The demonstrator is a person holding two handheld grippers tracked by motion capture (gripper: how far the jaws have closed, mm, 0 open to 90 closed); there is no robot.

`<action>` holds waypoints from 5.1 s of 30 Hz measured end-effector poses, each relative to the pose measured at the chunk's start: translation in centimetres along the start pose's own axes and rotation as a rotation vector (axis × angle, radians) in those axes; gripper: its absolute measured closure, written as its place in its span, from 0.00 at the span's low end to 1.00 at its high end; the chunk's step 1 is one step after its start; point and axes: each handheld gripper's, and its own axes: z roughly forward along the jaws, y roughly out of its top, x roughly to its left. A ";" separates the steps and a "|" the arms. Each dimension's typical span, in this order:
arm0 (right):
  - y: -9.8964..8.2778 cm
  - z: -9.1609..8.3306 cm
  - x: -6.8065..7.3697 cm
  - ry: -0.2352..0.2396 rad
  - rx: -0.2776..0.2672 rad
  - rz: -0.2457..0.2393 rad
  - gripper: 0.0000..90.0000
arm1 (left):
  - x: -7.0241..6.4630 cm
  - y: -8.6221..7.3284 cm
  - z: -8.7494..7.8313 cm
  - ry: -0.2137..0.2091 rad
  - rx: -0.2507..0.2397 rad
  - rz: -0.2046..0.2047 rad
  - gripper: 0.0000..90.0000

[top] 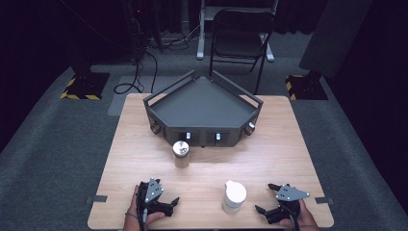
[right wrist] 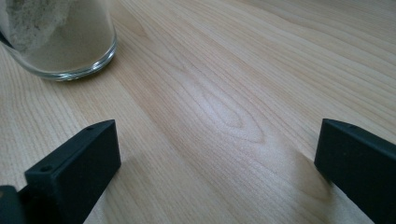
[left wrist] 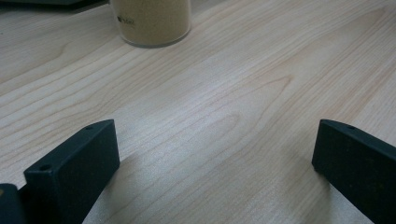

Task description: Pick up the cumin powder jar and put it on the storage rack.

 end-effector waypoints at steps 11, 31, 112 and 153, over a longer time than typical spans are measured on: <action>0.0 0.0 0.1 -0.002 0.001 0.001 0.00 | -0.1 0.0 0.0 0.004 0.001 -0.002 0.01; 0.0 0.0 0.0 -0.001 0.001 0.002 0.00 | -0.1 1.1 0.4 0.003 0.013 -0.044 0.01; 0.0 -0.1 0.1 -0.001 0.001 0.001 0.00 | 3.3 10.1 6.9 0.030 -0.100 -0.056 0.35; 0.0 -0.1 0.2 -0.006 -0.001 0.001 0.00 | 3.8 20.4 1.0 0.014 -0.144 -0.049 0.35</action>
